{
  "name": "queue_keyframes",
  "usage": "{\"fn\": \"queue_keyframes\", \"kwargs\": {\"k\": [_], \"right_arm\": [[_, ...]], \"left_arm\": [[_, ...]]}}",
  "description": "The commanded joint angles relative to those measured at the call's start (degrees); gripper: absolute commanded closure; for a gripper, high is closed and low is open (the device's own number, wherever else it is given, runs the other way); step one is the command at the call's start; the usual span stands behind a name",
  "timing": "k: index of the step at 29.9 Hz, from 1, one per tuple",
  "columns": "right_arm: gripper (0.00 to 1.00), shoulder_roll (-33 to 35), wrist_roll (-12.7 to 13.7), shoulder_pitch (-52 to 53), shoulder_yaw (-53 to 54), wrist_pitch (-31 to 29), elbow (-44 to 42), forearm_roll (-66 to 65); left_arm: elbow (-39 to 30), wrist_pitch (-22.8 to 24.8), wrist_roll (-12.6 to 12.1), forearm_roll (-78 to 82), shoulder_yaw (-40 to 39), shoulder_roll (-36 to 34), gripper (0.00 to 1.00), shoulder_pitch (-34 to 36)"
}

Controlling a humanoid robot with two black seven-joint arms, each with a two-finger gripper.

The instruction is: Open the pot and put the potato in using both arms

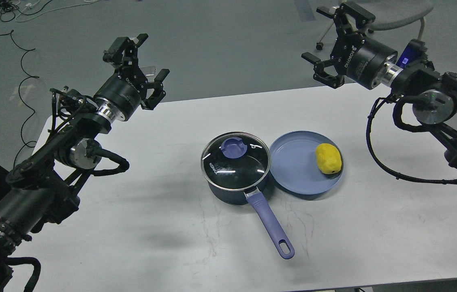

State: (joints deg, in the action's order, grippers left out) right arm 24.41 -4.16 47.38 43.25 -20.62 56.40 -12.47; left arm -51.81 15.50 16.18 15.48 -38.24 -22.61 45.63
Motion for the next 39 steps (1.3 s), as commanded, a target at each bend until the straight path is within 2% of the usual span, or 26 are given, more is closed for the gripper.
{"fn": "queue_keyframes", "kwargs": {"k": [1, 9, 39], "right_arm": [[0.00, -1.20, -0.06, 0.69, -0.01, 0.23, -0.77, -0.10], [0.00, -1.74, -0.06, 2.72, -2.90, 2.77, -1.82, -0.27], [0.00, -2.00, -0.06, 2.63, -3.17, 2.42, -1.73, -0.01]], "left_arm": [[-0.14, 2.33, 0.08, -0.19, -0.52, -0.15, 0.02, -0.27], [0.13, 3.39, 0.25, -0.54, -0.61, -0.07, 0.02, -0.63], [0.04, 3.83, -0.10, -0.72, -0.70, -0.51, 0.02, -1.24]]}}
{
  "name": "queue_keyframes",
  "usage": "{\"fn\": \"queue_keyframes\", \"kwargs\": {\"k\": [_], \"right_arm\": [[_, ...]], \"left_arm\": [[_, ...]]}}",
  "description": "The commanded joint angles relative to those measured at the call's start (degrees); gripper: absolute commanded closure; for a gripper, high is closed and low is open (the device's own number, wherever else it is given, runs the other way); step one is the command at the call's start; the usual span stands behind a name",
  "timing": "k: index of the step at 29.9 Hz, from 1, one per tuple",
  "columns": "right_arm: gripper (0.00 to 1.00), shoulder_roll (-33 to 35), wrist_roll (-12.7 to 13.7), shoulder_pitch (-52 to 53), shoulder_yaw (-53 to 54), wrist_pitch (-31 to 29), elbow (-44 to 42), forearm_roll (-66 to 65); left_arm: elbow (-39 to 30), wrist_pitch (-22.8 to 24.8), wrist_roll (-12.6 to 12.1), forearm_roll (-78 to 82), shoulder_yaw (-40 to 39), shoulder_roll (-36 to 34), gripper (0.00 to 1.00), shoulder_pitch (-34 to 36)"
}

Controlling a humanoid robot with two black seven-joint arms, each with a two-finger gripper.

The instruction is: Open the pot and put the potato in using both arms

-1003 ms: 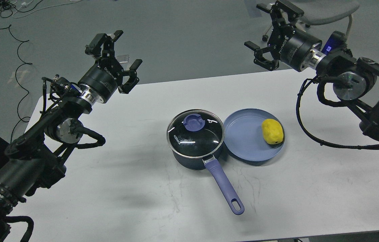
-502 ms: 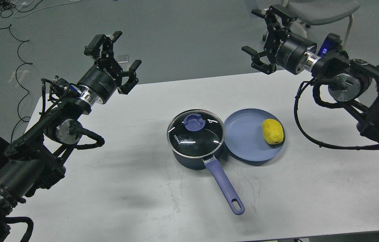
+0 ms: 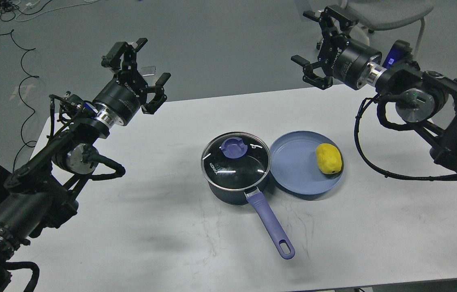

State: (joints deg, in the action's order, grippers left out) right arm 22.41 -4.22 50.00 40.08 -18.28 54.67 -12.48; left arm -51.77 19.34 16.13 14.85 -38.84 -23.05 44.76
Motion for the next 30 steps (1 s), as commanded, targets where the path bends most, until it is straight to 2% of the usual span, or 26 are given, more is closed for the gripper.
{"fn": "queue_keyframes", "kwargs": {"k": [1, 17, 21, 30], "right_arm": [[0.00, 0.00, 0.09, 0.10, 0.00, 0.09, 0.08, 0.09], [0.00, -2.28, 0.18, 0.54, 0.44, 0.44, -0.53, 0.09], [0.00, -2.99, 2.02, 0.63, 0.52, 1.66, -1.06, 0.26], [0.00, -3.87, 4.04, 0.19, 3.42, 5.18, -1.32, 3.15]], "left_arm": [[-0.09, 0.00, -0.22, -0.35, -0.09, -0.07, 0.02, -0.63], [-0.09, 0.44, -0.58, -2.89, -0.44, -0.07, 0.02, -2.39], [0.00, 0.44, -0.67, -6.58, -0.62, -0.42, 0.02, -2.75], [0.00, 1.93, -0.67, -7.82, -1.23, -0.68, 0.02, -4.68]]}}
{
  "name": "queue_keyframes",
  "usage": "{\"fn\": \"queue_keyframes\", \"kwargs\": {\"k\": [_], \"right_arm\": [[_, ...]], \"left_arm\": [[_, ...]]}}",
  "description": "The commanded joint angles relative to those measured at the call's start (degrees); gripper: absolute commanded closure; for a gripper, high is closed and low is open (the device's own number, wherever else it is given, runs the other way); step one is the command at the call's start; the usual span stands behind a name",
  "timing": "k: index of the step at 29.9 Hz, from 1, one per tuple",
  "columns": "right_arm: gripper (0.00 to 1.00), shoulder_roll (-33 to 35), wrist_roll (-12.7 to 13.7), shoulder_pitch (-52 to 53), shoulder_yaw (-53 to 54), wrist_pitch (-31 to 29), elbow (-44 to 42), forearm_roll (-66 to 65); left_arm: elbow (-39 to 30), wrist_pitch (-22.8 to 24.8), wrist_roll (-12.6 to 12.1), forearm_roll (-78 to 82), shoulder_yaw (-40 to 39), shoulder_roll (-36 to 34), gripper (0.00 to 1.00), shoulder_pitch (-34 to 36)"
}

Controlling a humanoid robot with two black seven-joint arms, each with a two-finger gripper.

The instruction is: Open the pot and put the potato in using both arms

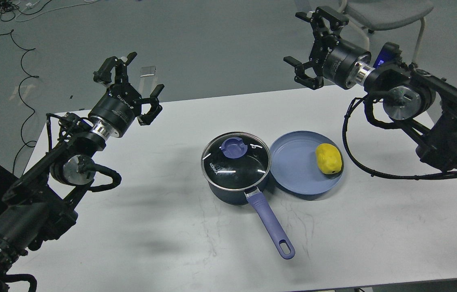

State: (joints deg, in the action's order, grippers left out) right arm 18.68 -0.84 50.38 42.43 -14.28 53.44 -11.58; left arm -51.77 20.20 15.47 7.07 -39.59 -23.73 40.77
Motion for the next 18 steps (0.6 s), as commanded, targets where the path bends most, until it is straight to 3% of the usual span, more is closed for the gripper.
{"fn": "queue_keyframes", "kwargs": {"k": [1, 12, 18], "right_arm": [[0.00, -0.13, 0.92, -0.19, 1.07, 1.18, -0.09, 2.87], [0.00, 0.66, 1.80, -0.19, -1.39, 0.74, 0.26, 3.49], [0.00, 1.01, 1.45, -0.54, -1.48, 0.65, 0.17, 3.31]], "left_arm": [[0.00, 1.16, 0.08, -0.04, -0.75, 0.00, 0.02, -0.87], [0.09, 0.37, 0.96, 0.93, -1.46, -0.97, 0.02, 0.53], [-0.96, -1.65, 0.79, 9.26, 0.13, -4.92, 0.02, 8.09]]}}
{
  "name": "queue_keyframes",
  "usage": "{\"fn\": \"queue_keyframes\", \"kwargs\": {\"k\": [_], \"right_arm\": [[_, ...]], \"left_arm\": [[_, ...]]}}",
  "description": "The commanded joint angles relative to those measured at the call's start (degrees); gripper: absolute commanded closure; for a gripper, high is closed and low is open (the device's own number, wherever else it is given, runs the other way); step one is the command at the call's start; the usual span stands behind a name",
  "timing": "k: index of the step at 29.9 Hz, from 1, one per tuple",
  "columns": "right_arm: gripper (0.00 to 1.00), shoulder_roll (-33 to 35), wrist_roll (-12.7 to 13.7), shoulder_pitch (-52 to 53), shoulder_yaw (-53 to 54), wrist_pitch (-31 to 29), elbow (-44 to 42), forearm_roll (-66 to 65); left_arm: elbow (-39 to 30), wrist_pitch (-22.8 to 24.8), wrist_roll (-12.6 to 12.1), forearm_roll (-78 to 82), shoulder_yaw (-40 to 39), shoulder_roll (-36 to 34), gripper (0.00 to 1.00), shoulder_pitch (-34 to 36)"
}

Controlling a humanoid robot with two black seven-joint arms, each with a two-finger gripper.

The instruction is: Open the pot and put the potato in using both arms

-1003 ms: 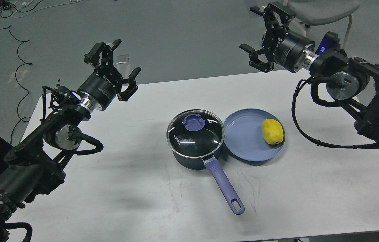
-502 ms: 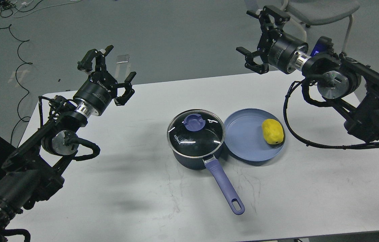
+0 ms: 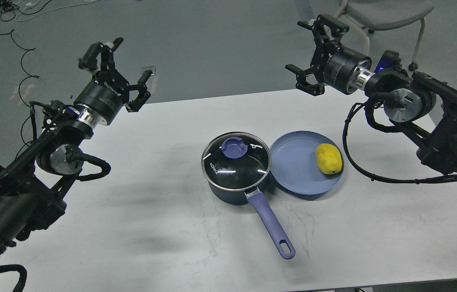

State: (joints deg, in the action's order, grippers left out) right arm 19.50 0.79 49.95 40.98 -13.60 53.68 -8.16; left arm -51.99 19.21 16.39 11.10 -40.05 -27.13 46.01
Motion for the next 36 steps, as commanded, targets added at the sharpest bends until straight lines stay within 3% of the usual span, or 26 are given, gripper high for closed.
{"fn": "queue_keyframes", "kwargs": {"k": [1, 6, 10, 11, 16, 18, 24, 30, 36], "right_arm": [[0.00, 0.18, -0.26, -0.12, -0.02, -0.03, -0.15, -0.10], [0.00, 3.08, -0.44, -0.20, -0.11, -0.03, -0.77, -0.36], [0.00, 5.45, -0.52, -3.19, -0.11, -0.03, -0.94, -0.54], [0.00, 5.80, -0.53, -3.37, -0.11, -0.03, -0.94, -0.54], [0.00, 6.78, -0.53, -3.63, 0.07, -0.03, -1.03, -0.45], [0.00, 7.48, -0.61, -3.63, 0.24, -0.03, -1.55, -0.45], [0.00, 7.92, -1.23, -3.72, 0.50, 0.15, -3.23, -0.28], [0.00, 7.92, -1.40, -3.98, 0.77, 0.33, -3.40, -0.28], [0.00, 7.92, -1.40, -3.98, 0.86, 0.41, -3.40, -0.19]], "left_arm": [[-2.74, -0.76, -0.13, 10.03, 0.85, -2.83, 0.02, 3.90], [-13.12, -3.39, -1.09, 27.99, 1.20, -7.84, 0.02, 4.88], [-23.66, -4.62, -6.88, 38.10, 5.93, -15.13, 0.02, 4.70], [-24.29, -4.62, -7.07, 38.81, 6.03, -15.76, 0.02, 4.70], [-26.23, -7.52, -6.98, 48.63, 7.53, -15.76, 0.02, 4.79], [-29.38, -10.06, -6.46, 63.00, 9.37, -15.76, 0.03, 4.61], [-37.91, -13.50, -5.84, 83.00, 15.07, -15.41, 0.02, 4.09], [-37.92, -17.27, -5.75, 98.47, 20.88, -10.68, 0.03, 4.08], [-33.89, -17.37, -5.67, 106.40, 22.73, -6.36, 0.03, 4.35]]}}
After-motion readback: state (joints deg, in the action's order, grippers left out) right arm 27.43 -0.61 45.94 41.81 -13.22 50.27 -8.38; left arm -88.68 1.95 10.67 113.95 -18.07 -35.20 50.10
